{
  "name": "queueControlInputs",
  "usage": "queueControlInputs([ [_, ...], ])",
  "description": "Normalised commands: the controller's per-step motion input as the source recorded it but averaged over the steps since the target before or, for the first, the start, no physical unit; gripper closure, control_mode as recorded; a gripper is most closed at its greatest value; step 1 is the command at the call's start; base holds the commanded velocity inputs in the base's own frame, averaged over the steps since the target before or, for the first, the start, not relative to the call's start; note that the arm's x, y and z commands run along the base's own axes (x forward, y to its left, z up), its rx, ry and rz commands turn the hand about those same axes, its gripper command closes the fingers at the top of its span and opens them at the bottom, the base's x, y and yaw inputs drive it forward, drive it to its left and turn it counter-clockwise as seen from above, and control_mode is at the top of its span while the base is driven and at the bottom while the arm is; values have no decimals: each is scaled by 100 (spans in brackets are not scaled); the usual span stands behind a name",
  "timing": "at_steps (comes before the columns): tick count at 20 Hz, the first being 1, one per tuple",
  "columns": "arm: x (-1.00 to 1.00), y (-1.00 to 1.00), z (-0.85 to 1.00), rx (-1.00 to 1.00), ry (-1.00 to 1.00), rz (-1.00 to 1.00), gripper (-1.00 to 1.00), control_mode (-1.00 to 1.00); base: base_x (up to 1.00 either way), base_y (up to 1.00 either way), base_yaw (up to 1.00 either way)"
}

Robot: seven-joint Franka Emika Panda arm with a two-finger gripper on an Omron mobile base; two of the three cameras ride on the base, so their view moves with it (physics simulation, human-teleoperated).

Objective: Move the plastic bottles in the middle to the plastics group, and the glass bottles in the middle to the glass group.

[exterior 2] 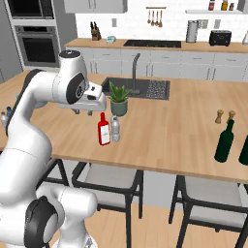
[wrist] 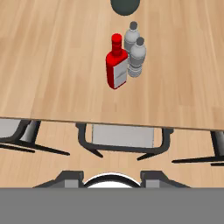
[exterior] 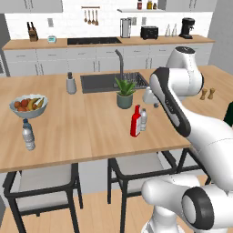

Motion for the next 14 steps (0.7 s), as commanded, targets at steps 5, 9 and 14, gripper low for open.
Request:
queueControlInputs([
  [5, 5, 5, -5, 0, -1, -2, -100, -100, 0, 0, 0],
  [9, 26, 18, -15, 0, 0, -8, -100, -100, 0, 0, 0],
  [14, 38, 25, -24, 0, -3, -2, -100, -100, 0, 0, 0],
])
